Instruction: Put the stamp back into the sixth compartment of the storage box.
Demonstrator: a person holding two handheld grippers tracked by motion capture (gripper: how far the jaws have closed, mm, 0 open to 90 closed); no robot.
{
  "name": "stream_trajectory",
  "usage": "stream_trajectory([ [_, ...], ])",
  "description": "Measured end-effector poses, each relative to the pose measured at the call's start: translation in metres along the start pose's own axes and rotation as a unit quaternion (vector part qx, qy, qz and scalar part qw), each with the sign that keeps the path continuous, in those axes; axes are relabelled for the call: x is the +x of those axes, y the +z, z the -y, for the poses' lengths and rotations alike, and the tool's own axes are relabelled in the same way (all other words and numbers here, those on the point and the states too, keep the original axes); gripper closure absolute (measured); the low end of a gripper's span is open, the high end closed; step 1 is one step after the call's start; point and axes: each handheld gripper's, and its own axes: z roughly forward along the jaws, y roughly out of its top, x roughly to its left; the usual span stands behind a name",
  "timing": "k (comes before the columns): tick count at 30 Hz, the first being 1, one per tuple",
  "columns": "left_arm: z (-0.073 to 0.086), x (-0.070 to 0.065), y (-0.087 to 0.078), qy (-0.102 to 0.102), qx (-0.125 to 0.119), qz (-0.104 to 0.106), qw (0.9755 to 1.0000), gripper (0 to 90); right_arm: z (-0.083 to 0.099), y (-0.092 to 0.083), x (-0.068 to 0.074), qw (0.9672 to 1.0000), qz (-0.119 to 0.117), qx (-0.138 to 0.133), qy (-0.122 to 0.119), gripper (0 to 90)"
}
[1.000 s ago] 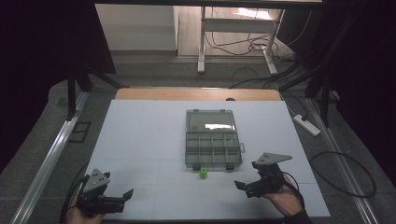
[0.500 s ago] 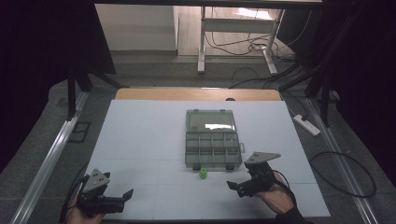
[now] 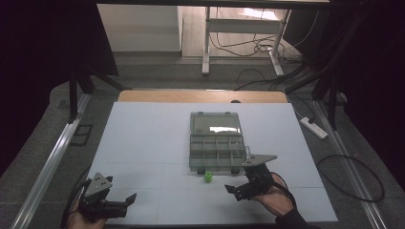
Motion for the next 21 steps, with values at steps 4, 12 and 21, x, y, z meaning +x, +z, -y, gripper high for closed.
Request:
stream_trajectory([
  [4, 0.0, 0.0, 0.0, 0.001, 0.0, 0.0, 1.0, 1.0, -0.005, 0.004, 0.004, 1.0, -0.005, 0.003, -0.005, 0.0],
  [12, 0.0, 0.0, 0.0, 0.002, 0.0, 0.0, 1.0, 1.0, -0.011, 0.013, 0.009, 0.9998, -0.017, 0.004, -0.01, 0.0],
  [21, 0.0, 0.0, 0.0, 0.003, -0.001, 0.001, 1.0, 1.0, -0.015, 0.021, 0.014, 0.9997, -0.018, 0.01, -0.016, 0.0],
])
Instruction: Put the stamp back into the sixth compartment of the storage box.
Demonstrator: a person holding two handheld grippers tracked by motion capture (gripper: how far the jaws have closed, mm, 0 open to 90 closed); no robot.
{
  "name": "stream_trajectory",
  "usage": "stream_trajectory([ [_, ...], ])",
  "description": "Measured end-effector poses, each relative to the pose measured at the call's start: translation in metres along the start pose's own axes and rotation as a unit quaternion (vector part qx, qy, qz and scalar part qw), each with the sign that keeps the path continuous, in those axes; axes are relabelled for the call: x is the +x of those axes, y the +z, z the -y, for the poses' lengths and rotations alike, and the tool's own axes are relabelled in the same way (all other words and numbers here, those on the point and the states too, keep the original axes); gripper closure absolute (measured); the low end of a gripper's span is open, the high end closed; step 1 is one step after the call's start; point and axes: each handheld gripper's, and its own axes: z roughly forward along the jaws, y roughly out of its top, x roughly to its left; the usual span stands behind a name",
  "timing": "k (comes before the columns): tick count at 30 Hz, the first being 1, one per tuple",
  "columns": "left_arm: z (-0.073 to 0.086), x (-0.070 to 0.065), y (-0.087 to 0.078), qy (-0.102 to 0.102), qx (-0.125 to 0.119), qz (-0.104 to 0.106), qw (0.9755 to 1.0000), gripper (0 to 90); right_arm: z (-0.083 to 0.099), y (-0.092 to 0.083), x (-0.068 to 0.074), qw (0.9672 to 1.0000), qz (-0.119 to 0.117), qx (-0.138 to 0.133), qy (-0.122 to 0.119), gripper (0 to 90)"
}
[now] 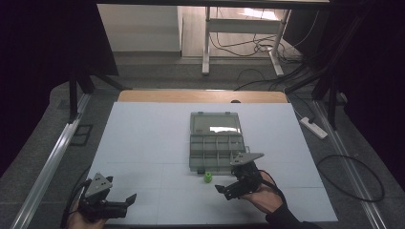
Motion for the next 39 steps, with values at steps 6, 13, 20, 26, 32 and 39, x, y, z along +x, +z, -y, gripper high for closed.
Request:
stream_trajectory([
  [6, 0.0, 0.0, 0.0, 0.0, -0.002, 0.002, 1.0, 0.9, -0.004, 0.009, 0.005, 0.9998, -0.005, 0.012, -0.012, 0.0],
  [13, 0.0, 0.0, 0.0, 0.001, -0.002, 0.002, 1.0, 0.9, -0.007, 0.017, 0.01, 0.9995, -0.01, 0.022, -0.021, 0.0],
  [20, 0.0, 0.0, 0.0, 0.002, -0.002, 0.002, 1.0, 0.9, -0.01, 0.026, 0.013, 0.999, -0.016, 0.032, -0.026, 0.0],
  [26, 0.0, 0.0, 0.0, 0.002, -0.002, 0.003, 1.0, 0.9, -0.012, 0.035, 0.015, 0.9984, -0.012, 0.043, -0.034, 0.0],
  [32, 0.0, 0.0, -0.001, 0.003, -0.002, 0.003, 1.0, 0.9, -0.016, 0.041, 0.016, 0.9982, -0.01, 0.042, -0.041, 19.8],
  [39, 0.0, 0.0, 0.0, 0.004, -0.001, 0.002, 1.0, 0.9, -0.018, 0.045, 0.013, 0.9982, -0.008, 0.041, -0.043, 43.5],
])
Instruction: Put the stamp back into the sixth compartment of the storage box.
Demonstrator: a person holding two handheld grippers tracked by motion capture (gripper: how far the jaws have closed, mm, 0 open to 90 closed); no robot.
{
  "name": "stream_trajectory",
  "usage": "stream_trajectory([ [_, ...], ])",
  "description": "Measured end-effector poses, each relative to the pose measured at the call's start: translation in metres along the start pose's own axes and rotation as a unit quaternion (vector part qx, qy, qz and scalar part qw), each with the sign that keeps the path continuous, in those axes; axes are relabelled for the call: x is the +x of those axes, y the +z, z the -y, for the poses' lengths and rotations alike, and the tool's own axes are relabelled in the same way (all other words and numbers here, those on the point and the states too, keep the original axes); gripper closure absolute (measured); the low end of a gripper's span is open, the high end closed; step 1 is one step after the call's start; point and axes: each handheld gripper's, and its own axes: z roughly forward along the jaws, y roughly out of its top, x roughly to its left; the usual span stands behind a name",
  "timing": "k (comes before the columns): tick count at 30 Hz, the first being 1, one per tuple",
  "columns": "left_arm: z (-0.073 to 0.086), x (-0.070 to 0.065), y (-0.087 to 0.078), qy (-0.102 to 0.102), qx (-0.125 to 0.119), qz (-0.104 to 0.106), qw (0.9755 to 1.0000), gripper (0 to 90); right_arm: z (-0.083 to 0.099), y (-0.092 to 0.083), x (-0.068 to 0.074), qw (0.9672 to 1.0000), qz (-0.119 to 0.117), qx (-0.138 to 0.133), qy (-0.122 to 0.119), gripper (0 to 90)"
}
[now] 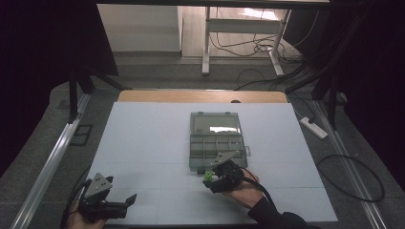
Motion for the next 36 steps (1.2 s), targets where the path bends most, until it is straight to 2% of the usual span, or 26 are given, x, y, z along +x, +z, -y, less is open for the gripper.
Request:
stream_trajectory([
  [1, 0.0, 0.0, 0.0, 0.0, 0.0, 0.0, 1.0, 0.9, 0.0, 0.0, 0.0, 1.0, 0.0, 0.0, 0.0, 43.5],
  [5, 0.0, 0.0, 0.0, 0.001, 0.001, 0.0, 1.0, 0.9, -0.002, 0.004, -0.004, 1.0, 0.004, 0.001, 0.0, 54.2],
  [15, 0.0, 0.0, 0.0, 0.003, 0.002, -0.001, 1.0, 1.0, -0.005, 0.011, -0.007, 1.0, 0.005, 0.003, -0.004, 71.5],
  [20, 0.0, -0.001, 0.0, 0.003, 0.002, -0.001, 1.0, 1.0, -0.006, 0.01, -0.006, 0.9999, 0.01, 0.002, -0.01, 72.3],
  [36, 0.0, 0.0, 0.001, 0.0, 0.002, 0.0, 1.0, 1.0, -0.008, -0.006, -0.004, 0.9997, -0.005, -0.019, -0.014, 72.4],
])
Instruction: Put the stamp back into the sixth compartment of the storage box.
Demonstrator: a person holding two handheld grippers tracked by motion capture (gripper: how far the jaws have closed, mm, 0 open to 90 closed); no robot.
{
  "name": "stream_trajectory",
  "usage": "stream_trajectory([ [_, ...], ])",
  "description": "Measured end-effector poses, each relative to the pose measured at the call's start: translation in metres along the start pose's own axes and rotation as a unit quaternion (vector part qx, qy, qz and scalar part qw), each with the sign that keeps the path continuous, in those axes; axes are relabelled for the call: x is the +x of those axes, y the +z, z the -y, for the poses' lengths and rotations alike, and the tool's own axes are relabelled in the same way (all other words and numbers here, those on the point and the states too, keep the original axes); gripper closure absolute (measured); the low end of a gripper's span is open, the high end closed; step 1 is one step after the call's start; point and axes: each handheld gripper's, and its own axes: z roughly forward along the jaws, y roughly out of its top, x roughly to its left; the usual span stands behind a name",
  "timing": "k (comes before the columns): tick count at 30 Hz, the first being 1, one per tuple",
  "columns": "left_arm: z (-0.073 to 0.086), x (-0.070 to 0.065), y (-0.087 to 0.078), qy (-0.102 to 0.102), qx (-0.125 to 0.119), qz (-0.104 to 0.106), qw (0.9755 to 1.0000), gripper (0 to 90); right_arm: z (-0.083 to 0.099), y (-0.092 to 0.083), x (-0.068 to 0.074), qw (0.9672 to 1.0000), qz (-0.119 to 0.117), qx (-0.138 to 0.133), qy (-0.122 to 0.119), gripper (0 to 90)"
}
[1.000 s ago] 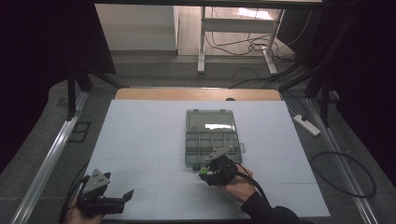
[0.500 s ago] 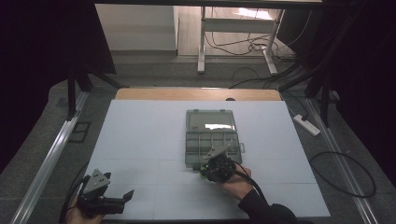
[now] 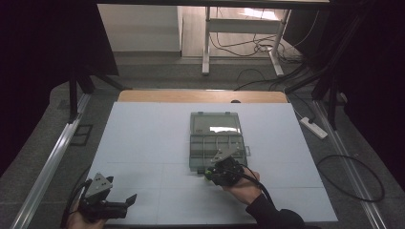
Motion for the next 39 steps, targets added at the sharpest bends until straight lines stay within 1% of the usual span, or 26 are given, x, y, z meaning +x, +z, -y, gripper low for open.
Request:
stream_trajectory([
  [8, 0.0, 0.0, 0.0, -0.001, 0.001, 0.0, 1.0, 1.0, -0.003, -0.012, -0.001, 0.9998, -0.014, -0.013, 0.003, 72.4],
  [14, 0.0, 0.0, 0.0, -0.002, 0.001, -0.001, 1.0, 1.0, -0.005, -0.018, -0.002, 0.9997, -0.016, -0.02, 0.003, 72.4],
  [17, 0.0, 0.0, 0.0, 0.0, 0.002, -0.001, 1.0, 1.0, -0.007, -0.021, -0.002, 0.9994, -0.023, -0.026, -0.001, 72.4],
  [20, 0.0, 0.0, 0.001, 0.0, 0.002, 0.0, 1.0, 1.0, -0.008, -0.024, -0.002, 0.9992, -0.024, -0.031, -0.002, 72.4],
  [29, 0.0, 0.0, 0.001, -0.001, 0.002, -0.001, 1.0, 1.0, -0.011, -0.029, -0.005, 0.9991, -0.019, -0.037, 0.005, 72.4],
  [35, 0.0, 0.0, 0.001, 0.0, 0.003, 0.0, 1.0, 1.0, -0.014, -0.031, -0.01, 0.9988, -0.02, -0.045, 0.005, 72.4],
  [39, 0.0, 0.0, 0.001, -0.002, 0.003, -0.001, 1.0, 1.0, -0.016, -0.031, -0.013, 0.9988, -0.015, -0.047, 0.006, 72.4],
])
